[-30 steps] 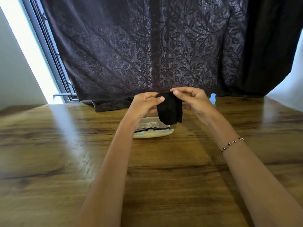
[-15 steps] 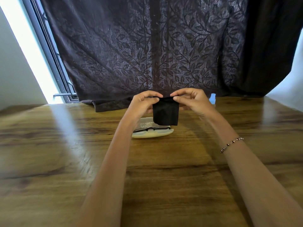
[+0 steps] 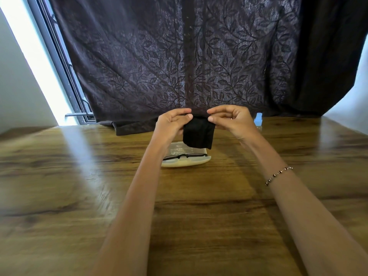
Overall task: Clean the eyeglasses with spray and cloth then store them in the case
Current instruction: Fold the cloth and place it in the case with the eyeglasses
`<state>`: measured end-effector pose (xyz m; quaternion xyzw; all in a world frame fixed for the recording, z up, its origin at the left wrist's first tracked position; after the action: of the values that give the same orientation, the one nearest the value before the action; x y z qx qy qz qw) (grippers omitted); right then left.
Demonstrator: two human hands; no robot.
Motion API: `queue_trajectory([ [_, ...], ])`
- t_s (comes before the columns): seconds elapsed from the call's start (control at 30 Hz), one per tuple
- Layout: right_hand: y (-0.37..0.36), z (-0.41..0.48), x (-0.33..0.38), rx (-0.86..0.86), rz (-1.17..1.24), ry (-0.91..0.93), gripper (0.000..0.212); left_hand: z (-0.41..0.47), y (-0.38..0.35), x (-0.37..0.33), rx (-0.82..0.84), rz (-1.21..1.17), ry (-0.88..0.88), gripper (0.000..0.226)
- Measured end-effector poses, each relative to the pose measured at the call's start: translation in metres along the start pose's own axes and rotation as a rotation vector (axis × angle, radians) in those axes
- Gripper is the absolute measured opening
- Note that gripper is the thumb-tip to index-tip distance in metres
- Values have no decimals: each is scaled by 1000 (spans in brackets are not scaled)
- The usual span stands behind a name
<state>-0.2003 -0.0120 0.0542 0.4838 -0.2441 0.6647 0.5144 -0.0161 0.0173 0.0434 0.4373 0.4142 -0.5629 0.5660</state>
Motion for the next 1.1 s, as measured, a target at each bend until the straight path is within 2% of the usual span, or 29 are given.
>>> queue_trajectory([
  [0.07, 1, 1, -1, 1, -31, -5, 23, 0, -1, 0, 4, -8, 6, 18],
  [0.17, 0, 1, -1, 2, -105, 1, 15, -1, -2, -1, 14, -2, 7, 16],
  [0.5, -5, 1, -2, 41, -40, 6, 21, -2, -4, -1, 23, 14, 34, 18],
  [0.63, -6, 1, -3, 37, 2, -19, 10, -2, -3, 1, -9, -59, 86, 13],
  [0.7, -6, 1, -1, 32, 3, -15, 6, -1, -2, 0, -8, -26, 41, 6],
  [0.87, -2, -1, 2, -29, -62, 15, 19, -1, -1, 0, 43, 19, 4, 22],
  [1.1, 0, -1, -4, -68, -77, -45, 11, -3, -2, -3, 21, 20, -16, 16],
])
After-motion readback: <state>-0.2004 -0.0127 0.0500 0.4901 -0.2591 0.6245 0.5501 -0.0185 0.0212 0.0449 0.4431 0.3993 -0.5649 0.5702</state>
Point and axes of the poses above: each hand's wrist, its own z-axis towards the middle knuckle, its own y-axis out of the back of the hand, x = y × z, the point moved 5 cm from there along z, towards the middle knuckle, and after that the axes turned 9 degrees about x, right-handed, at the moved point
